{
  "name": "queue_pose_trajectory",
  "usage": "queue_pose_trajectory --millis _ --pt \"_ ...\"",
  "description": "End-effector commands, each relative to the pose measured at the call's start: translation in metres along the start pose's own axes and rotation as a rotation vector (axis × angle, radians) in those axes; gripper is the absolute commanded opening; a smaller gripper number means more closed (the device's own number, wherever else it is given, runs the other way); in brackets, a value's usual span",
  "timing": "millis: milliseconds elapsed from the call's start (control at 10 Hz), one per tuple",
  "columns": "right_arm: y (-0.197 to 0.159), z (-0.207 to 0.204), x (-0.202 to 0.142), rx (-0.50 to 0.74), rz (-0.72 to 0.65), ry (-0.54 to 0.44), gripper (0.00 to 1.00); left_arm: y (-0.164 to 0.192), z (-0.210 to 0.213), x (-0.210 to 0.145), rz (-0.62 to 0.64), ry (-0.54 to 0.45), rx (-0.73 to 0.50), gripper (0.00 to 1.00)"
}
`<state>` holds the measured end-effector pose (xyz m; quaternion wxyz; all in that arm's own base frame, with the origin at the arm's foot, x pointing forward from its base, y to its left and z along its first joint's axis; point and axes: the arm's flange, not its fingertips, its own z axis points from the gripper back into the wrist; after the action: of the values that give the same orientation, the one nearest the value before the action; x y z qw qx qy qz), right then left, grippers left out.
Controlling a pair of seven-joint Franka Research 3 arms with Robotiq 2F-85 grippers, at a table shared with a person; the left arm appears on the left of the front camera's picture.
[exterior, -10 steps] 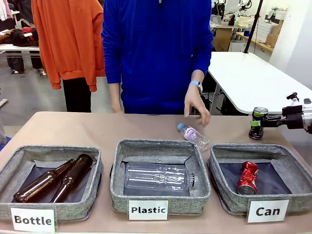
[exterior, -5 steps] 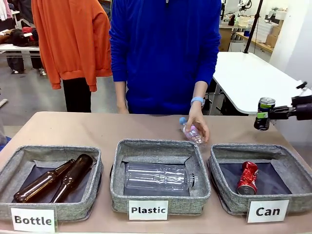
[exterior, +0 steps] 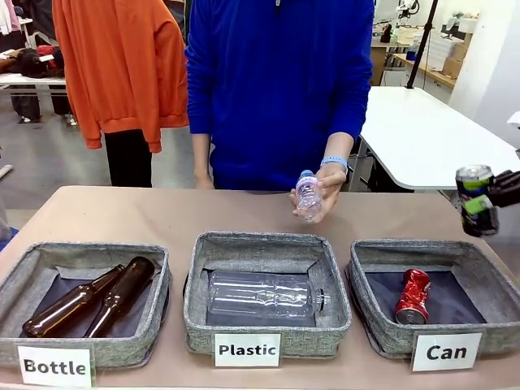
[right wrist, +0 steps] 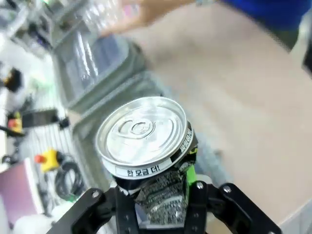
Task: Sort the can waste into the basket.
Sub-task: Pick up the can waste from the table and place it in the right Fabric basket.
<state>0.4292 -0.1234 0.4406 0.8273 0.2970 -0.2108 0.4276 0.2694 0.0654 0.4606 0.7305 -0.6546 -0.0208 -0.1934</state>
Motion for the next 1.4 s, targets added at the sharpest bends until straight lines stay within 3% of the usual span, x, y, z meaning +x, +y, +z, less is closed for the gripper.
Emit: queue_pose_trajectory --millis 0,200,500,600,700,1000,1100,1300 --pt "0.028 -0.034 0.011 -0.049 0.033 0.242 0.0 -0.002 0.001 -0.003 -0.001 0.003 -0.009 1.0" --pt "0.032 -0.048 0.013 -0.093 0.04 0.35 0.0 -0.002 0.001 -0.003 -0.001 0.003 -0.009 1.0" --pt "0.035 -0.052 0.008 -0.073 0.059 0.36 0.0 -0.002 0.001 -0.003 -0.001 0.003 -0.009 1.0" --pt "0.035 -0.053 0.006 -0.058 0.066 0.355 0.88 -0.002 0.001 -0.003 -0.001 0.003 -0.009 1.0" --pt "0.035 -0.054 0.006 -0.044 0.069 0.36 0.99 -0.002 0.001 -0.003 -0.001 0.003 -0.009 1.0" --pt "0.035 -0.05 0.005 -0.028 0.065 0.317 1.0 -0.002 0.001 -0.003 -0.001 0.003 -0.009 1.0" --pt "0.034 -0.045 0.004 0.019 0.044 0.258 1.0 -0.002 0.001 -0.003 -0.001 0.003 -0.009 1.0" --pt "0.031 -0.025 0.002 0.284 -0.088 -0.009 1.0 -0.002 0.001 -0.003 -0.001 0.003 -0.009 1.0"
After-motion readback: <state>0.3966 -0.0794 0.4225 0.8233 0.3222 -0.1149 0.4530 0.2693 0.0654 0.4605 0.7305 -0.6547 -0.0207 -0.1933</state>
